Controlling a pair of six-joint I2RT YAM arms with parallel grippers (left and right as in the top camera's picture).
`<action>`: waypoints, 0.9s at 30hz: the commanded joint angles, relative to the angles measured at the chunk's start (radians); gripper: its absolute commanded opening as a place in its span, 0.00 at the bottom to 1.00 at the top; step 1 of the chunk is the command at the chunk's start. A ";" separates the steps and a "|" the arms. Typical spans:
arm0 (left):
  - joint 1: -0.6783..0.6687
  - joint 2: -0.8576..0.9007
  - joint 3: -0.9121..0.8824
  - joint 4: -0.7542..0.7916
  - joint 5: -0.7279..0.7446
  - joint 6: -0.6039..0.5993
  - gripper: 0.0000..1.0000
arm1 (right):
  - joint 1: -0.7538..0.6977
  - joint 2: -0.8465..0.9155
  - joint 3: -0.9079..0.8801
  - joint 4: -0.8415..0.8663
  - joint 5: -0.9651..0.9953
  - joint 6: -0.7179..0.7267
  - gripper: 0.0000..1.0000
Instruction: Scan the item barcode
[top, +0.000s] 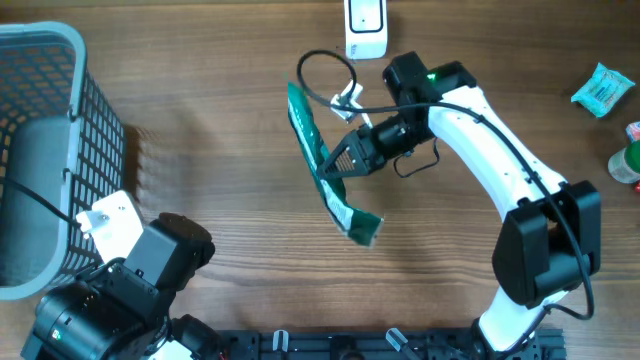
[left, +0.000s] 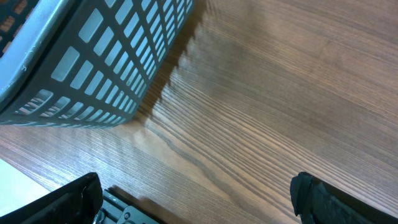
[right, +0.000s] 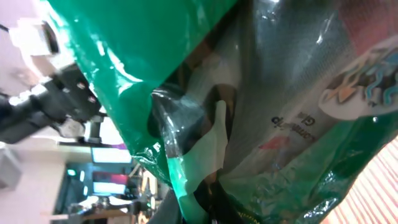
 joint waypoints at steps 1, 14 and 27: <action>0.004 -0.002 0.001 0.000 -0.017 -0.020 1.00 | 0.011 -0.003 -0.002 -0.136 -0.055 -0.312 0.05; 0.004 -0.002 0.001 0.000 -0.017 -0.020 1.00 | 0.011 -0.107 -0.004 -0.295 0.066 -0.521 0.05; 0.004 0.032 0.001 0.639 0.156 0.028 1.00 | 0.027 -0.107 -0.004 -0.295 0.129 -0.821 0.05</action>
